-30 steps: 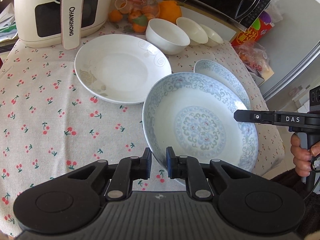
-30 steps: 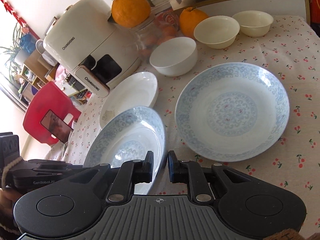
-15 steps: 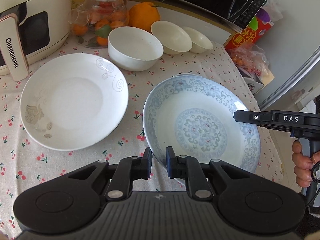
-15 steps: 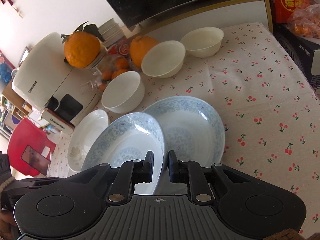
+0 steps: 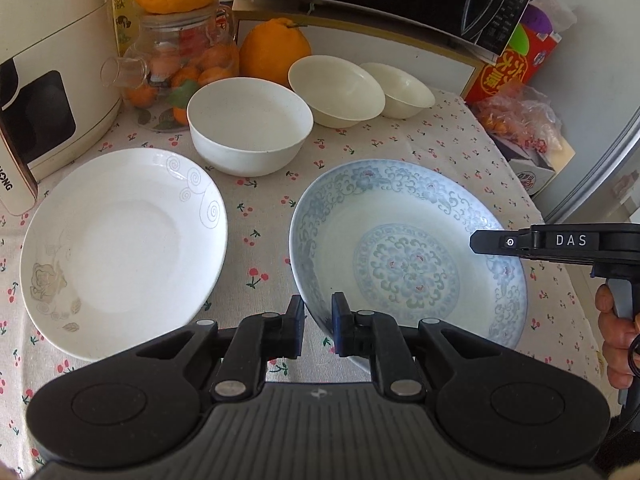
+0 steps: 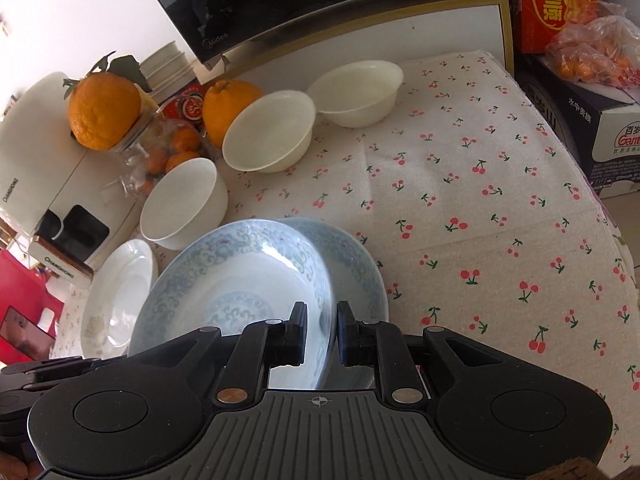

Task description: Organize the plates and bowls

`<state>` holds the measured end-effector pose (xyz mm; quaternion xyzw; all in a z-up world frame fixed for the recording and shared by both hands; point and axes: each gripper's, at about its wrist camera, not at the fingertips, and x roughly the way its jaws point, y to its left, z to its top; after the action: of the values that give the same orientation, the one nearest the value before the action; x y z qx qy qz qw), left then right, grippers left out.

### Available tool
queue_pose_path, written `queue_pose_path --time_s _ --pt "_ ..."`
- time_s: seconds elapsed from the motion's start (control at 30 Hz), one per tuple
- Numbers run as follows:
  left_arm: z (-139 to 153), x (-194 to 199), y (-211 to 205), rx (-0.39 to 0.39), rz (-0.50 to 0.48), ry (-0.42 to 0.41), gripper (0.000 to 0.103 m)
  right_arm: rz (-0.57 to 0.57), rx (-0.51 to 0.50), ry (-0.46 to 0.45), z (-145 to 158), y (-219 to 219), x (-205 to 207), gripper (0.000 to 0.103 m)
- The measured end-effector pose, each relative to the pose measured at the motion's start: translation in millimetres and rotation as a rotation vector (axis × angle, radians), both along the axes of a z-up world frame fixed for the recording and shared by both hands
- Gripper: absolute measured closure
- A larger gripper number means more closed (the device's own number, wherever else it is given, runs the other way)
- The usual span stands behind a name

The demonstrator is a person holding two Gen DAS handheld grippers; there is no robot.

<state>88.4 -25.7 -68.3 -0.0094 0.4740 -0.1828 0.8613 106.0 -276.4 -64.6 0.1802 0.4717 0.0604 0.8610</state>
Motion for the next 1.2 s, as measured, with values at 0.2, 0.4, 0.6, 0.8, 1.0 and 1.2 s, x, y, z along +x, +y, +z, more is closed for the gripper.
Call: queue_pose_path --time_s 0.2,0.4,0.6,0.8,1.0,1.2 --pt "-5 1 -12 0.031 0.02 -0.02 0.091 -0.009 -0.097 0.003 -8 5 3 0.087" --pt "-7 0 -22 0.08 0.045 -0.058 0.09 -0.016 -0.115 -0.006 -8 4 2 0.087" --pt "-8 -1 -25 0.103 0.047 -0.074 0.089 -0.014 -0.116 -0.005 -6 5 1 0.085" --pt "-6 -2 -24 0.099 0.055 -0.075 0.089 -0.014 -0.121 0.004 -3 5 -1 0.084" --pt "-2 -6 -25 0.105 0.054 -0.101 0.082 -0.048 -0.072 0.021 0 -4 -1 0.082" --pt "0 -8 -22 0.087 0.059 -0.1 0.072 -0.049 -0.066 -0.002 10 -4 -7 0.072"
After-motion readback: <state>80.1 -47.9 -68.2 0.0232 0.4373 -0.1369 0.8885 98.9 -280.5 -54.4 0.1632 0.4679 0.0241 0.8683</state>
